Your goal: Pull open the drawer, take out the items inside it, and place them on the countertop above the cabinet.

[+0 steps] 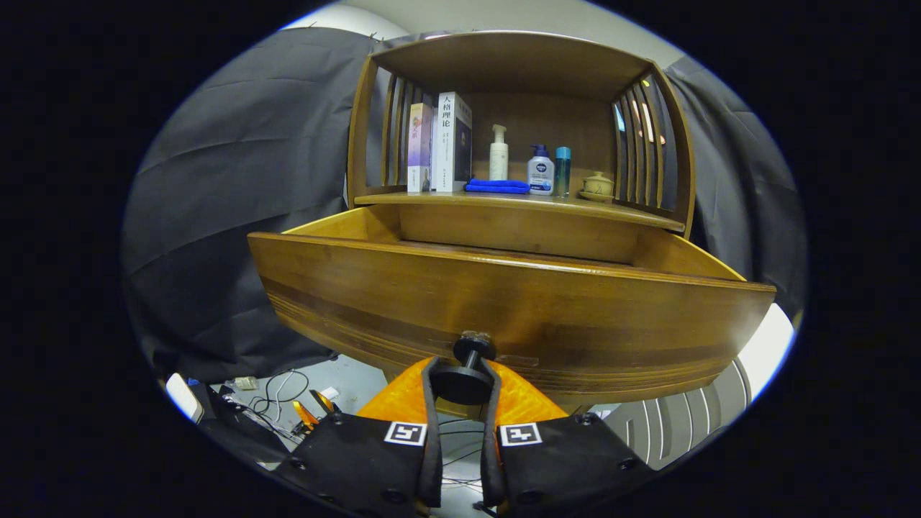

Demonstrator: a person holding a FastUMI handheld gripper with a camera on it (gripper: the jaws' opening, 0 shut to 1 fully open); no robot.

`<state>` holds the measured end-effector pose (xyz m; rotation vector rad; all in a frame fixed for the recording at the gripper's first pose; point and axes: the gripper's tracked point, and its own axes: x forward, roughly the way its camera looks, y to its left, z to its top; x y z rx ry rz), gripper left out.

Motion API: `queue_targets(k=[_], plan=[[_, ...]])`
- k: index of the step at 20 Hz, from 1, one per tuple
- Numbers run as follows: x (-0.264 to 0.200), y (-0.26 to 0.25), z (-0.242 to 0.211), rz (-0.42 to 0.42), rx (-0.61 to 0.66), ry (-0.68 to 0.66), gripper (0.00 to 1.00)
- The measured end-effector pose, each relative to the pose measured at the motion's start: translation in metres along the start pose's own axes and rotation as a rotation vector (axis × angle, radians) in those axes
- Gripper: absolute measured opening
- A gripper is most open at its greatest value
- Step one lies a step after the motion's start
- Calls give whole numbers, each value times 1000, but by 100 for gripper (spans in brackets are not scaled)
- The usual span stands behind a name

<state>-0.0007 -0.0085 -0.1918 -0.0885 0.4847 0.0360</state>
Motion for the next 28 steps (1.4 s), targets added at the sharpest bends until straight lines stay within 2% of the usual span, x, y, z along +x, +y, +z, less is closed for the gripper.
queue_targets(k=[10,14,16,18,23,28], plan=[[-17,7,-12,11,16,-10,24],[-26,6,8,9,1,-104,44],[-33,16,21,37,-9,-157,72],[-46,14,45,17,-38,-238,100],[-63,20,90,49,-50,-318,99],[-58,16,126,104,-16,-298,99]])
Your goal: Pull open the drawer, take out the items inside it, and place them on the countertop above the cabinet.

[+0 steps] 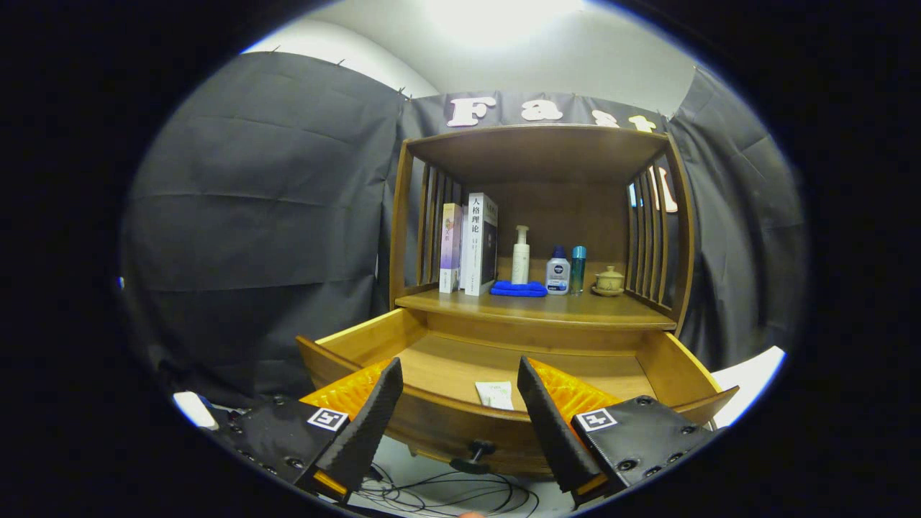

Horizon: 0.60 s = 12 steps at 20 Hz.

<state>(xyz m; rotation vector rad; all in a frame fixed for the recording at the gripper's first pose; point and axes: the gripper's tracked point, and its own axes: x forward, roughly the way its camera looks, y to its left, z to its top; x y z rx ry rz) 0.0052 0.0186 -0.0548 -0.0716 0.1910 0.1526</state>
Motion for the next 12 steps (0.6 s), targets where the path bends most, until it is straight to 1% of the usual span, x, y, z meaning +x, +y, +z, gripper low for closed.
queue_targets(k=[3,6,9,12], plan=[[15,-7,19,26,53,31,99],[32,-17,34,42,66,69,99],[52,-24,40,62,83,136,99],[74,-25,37,107,60,227,98]])
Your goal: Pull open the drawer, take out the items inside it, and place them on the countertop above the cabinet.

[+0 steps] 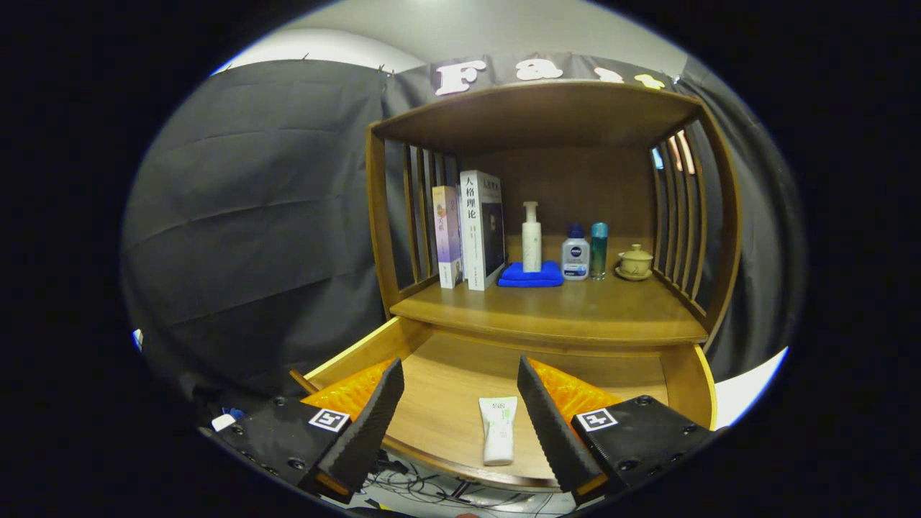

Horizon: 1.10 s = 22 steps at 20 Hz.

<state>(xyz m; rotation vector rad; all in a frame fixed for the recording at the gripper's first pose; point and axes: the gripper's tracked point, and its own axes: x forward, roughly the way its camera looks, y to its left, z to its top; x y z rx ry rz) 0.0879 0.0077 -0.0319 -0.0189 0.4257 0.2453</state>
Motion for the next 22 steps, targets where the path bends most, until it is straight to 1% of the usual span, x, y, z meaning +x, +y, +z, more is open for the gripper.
queue_targets(k=[4,6,9,13,20,22], plan=[[31,-8,-9,41,-93,145,98],[47,-8,-18,72,-116,220,98],[65,-13,-34,97,-159,336,99],[81,-16,-50,136,-146,446,99],[100,-39,-96,135,-172,631,99],[99,-37,-109,167,-174,686,99]])
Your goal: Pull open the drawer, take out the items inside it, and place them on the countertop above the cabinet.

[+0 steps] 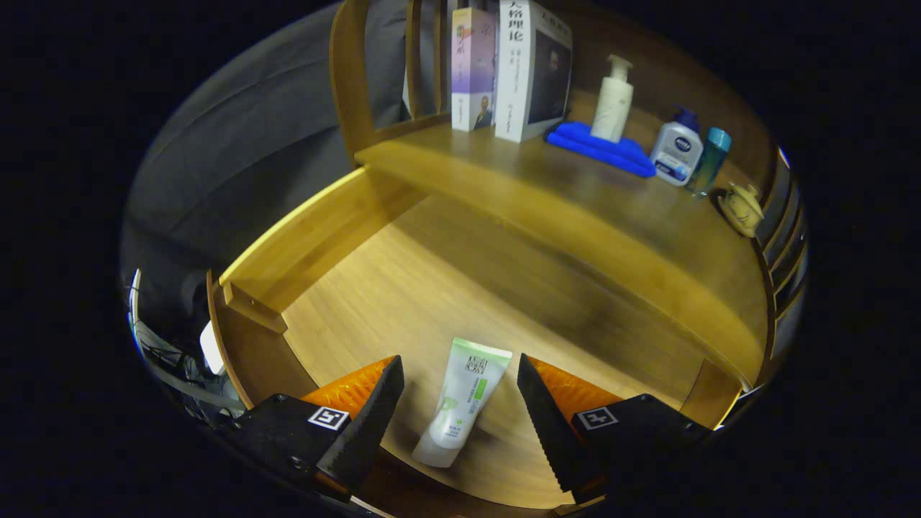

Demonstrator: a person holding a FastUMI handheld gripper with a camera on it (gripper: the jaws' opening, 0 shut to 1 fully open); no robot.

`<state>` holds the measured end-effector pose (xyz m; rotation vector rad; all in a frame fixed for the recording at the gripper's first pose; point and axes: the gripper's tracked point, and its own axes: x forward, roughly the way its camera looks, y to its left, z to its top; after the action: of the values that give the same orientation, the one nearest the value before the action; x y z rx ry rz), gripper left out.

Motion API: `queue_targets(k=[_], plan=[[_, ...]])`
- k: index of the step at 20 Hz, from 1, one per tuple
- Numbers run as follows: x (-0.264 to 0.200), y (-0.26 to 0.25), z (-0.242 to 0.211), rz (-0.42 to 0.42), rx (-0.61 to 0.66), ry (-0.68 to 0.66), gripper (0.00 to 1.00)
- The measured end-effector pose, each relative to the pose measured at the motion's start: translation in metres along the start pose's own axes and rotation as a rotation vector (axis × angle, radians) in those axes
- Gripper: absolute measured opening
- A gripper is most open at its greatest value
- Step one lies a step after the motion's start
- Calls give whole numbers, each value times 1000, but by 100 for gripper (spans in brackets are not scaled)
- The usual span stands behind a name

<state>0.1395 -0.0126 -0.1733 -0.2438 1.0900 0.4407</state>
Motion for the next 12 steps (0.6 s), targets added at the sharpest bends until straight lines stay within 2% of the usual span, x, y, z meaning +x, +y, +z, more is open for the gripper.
queue_targets(k=[10,12], plan=[[23,-9,-25,43,2,137,98],[28,-13,-31,34,-4,156,89]])
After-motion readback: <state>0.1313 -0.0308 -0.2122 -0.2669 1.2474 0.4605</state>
